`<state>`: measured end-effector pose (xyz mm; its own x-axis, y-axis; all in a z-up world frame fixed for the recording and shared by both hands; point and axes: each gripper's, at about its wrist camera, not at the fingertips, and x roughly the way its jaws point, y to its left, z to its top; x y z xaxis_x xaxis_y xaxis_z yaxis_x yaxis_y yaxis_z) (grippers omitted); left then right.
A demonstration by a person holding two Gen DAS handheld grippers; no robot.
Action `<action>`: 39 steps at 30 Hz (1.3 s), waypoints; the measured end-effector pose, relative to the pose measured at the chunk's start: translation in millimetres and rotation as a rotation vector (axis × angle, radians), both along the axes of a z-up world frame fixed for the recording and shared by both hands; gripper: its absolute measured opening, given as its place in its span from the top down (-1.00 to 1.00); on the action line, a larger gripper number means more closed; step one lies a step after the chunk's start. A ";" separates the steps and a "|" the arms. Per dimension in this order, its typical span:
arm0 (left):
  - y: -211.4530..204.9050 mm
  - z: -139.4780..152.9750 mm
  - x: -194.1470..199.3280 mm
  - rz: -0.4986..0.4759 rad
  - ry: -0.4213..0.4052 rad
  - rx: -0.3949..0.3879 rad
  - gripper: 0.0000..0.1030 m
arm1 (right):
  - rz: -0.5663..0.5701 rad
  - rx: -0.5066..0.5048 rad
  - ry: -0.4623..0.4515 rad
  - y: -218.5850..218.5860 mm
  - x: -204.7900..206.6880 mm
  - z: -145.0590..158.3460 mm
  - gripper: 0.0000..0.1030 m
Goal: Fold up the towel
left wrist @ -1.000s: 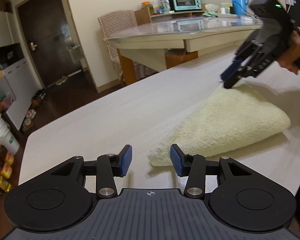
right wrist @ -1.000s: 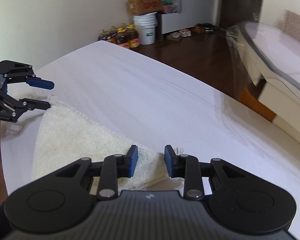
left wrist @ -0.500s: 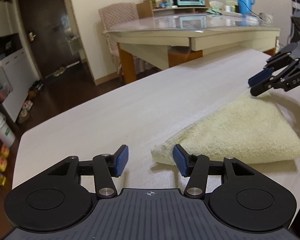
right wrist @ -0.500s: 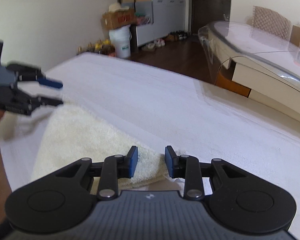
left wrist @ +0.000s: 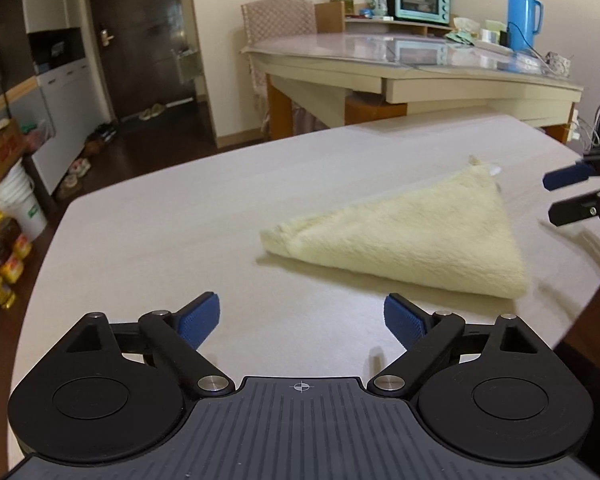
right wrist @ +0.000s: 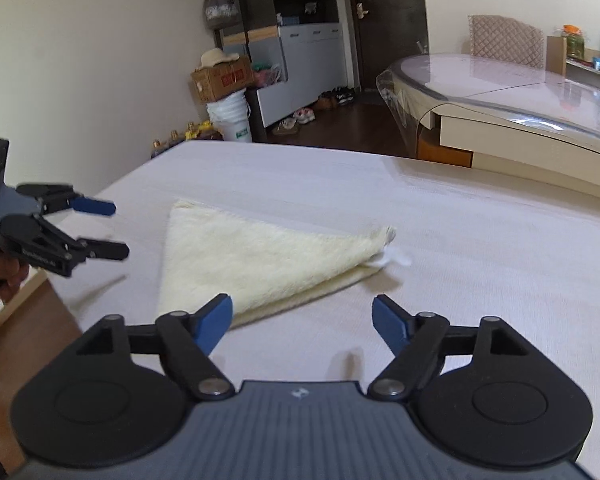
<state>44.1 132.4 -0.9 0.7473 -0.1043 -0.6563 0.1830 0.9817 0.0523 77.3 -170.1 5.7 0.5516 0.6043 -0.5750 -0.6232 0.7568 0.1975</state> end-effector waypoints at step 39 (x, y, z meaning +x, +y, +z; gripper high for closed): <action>-18.1 -21.4 41.6 0.054 -0.031 -0.037 -0.93 | 0.092 -0.141 -0.186 77.0 -18.7 -33.8 -0.76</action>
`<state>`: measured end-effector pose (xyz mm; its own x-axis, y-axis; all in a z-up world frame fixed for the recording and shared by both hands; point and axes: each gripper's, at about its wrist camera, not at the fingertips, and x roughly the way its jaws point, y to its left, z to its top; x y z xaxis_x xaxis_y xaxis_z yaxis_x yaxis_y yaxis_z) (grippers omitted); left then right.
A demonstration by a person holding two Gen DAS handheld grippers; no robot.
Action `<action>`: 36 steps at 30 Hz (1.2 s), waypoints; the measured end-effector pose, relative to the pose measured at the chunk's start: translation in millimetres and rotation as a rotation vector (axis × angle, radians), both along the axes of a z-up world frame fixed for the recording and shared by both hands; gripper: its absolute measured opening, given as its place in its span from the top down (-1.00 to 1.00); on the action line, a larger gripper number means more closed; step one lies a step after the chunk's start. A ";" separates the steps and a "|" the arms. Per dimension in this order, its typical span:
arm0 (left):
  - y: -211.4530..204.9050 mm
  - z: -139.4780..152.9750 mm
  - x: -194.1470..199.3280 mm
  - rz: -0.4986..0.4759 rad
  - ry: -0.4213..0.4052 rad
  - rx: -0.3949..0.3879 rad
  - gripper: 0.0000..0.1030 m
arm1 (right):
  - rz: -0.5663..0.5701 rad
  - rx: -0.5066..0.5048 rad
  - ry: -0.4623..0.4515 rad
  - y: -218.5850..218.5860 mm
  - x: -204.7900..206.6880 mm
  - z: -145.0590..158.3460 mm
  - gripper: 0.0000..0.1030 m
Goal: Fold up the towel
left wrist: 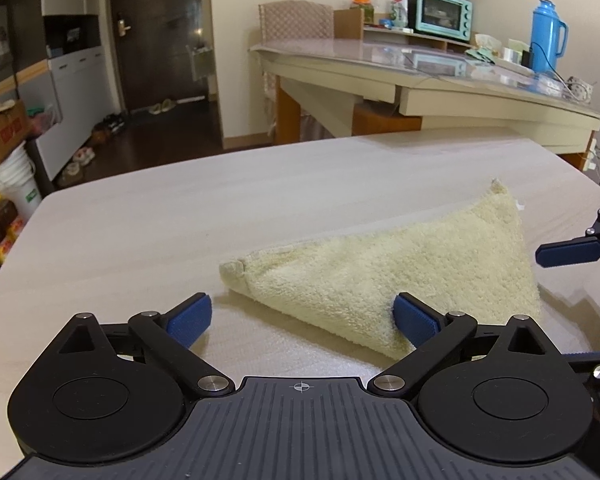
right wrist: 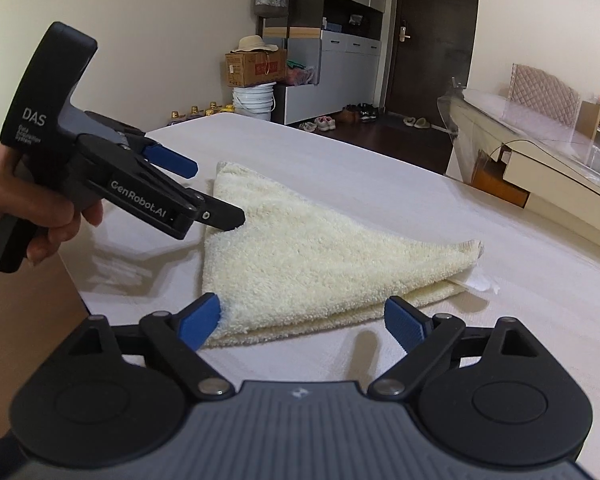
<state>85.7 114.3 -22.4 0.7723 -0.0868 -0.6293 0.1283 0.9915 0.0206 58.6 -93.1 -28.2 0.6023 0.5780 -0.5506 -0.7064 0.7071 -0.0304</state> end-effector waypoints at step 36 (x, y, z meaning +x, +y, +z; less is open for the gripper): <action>12.7 5.6 11.0 0.043 -0.061 0.010 -0.92 | -0.175 -0.064 -0.066 -42.2 71.7 -2.9 -0.87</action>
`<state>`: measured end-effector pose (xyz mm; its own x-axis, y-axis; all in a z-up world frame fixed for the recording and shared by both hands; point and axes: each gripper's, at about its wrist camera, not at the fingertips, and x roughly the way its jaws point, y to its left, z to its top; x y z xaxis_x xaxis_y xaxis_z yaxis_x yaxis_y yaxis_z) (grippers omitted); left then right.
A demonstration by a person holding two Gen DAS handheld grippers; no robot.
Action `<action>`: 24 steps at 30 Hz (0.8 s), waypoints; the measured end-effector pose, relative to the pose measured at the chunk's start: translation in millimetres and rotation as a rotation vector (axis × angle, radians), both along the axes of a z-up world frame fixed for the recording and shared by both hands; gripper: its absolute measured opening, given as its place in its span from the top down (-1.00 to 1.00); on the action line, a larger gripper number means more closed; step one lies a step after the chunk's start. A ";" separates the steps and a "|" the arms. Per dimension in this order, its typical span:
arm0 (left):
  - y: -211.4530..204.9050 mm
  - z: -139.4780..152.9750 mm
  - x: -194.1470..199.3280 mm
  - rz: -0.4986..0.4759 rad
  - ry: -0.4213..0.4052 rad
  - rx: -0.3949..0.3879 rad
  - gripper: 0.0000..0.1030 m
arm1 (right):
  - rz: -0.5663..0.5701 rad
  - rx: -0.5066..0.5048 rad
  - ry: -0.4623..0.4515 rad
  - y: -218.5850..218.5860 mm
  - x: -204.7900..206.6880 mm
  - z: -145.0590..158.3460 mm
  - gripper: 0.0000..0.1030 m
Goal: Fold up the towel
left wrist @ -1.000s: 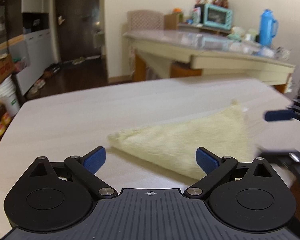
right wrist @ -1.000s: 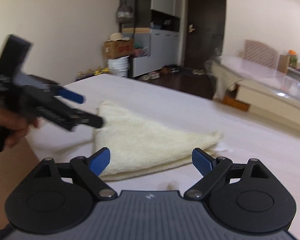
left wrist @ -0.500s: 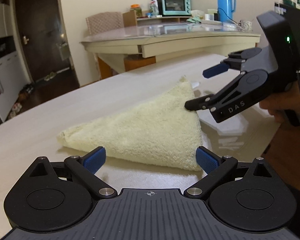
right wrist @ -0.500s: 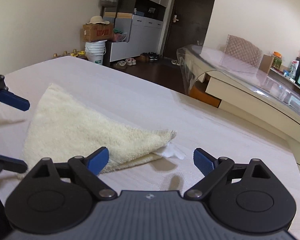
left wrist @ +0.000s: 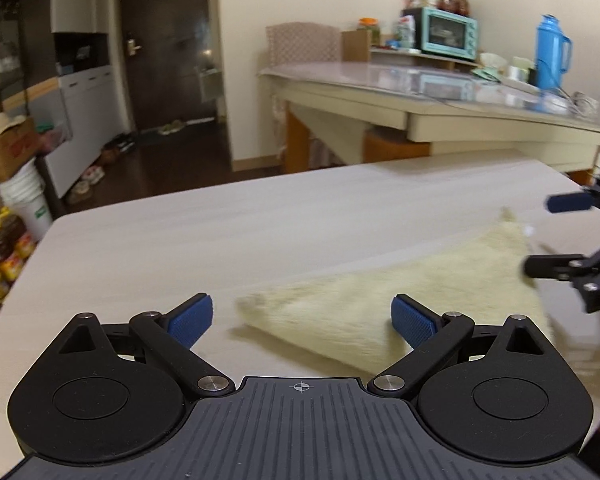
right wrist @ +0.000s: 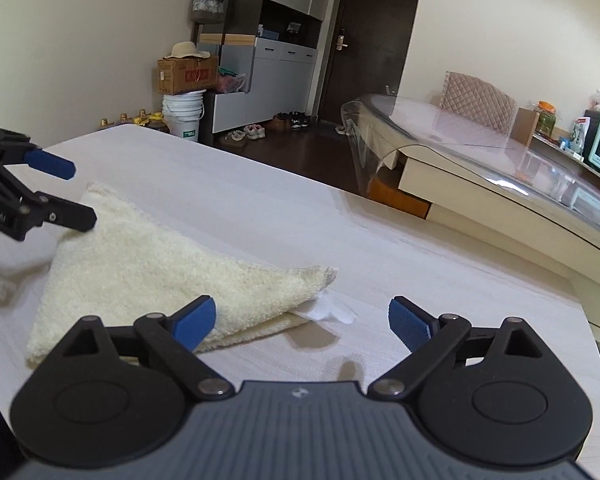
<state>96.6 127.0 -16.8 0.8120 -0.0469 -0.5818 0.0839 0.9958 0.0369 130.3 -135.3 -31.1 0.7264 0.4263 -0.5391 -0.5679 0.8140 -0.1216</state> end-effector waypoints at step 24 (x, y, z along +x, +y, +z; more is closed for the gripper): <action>-5.3 4.4 -42.5 0.063 0.071 -0.004 -1.00 | -0.001 0.175 0.138 -27.7 -42.8 11.9 -0.99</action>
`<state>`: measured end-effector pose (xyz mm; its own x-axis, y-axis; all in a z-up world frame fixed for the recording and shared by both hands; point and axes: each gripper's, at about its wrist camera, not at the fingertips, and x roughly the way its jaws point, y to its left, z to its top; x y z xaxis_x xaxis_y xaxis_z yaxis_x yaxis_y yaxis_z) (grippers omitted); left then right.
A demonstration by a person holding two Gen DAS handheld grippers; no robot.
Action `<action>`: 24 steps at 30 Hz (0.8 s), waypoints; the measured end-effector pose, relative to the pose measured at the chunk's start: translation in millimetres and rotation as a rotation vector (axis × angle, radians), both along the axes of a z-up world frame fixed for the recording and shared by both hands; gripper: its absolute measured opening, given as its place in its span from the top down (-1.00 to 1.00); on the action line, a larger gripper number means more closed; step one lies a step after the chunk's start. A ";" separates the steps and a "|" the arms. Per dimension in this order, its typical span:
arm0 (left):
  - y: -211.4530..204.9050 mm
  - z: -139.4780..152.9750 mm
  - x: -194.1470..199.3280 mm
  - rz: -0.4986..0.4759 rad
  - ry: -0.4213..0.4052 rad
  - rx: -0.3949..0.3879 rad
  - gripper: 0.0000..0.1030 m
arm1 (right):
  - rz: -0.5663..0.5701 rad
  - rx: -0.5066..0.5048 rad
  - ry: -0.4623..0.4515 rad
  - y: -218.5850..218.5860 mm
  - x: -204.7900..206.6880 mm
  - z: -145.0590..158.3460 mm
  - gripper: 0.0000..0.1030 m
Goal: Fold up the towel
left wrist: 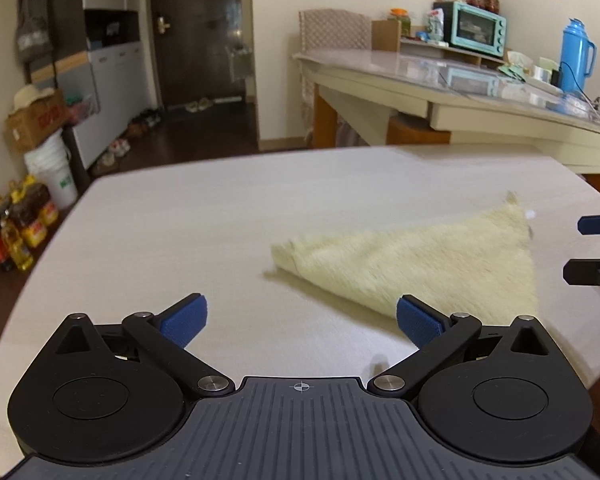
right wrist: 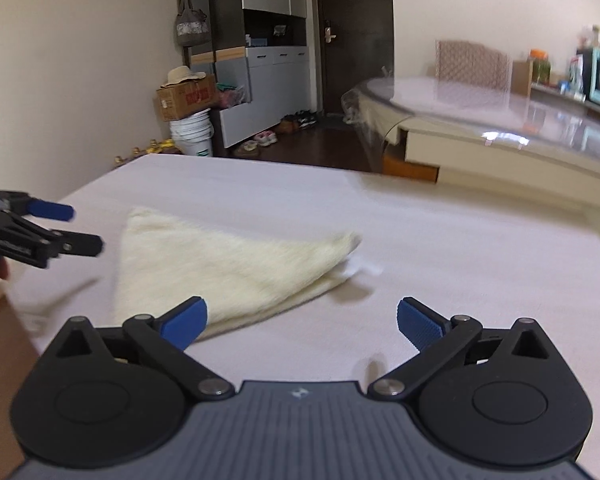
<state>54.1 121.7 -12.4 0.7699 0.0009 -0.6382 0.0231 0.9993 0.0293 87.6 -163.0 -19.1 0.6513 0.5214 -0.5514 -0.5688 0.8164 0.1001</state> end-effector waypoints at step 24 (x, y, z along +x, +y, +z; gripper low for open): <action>-33.0 0.4 -42.4 -0.017 0.005 -0.015 -1.00 | -0.025 0.053 0.016 -19.2 -56.0 3.5 -0.99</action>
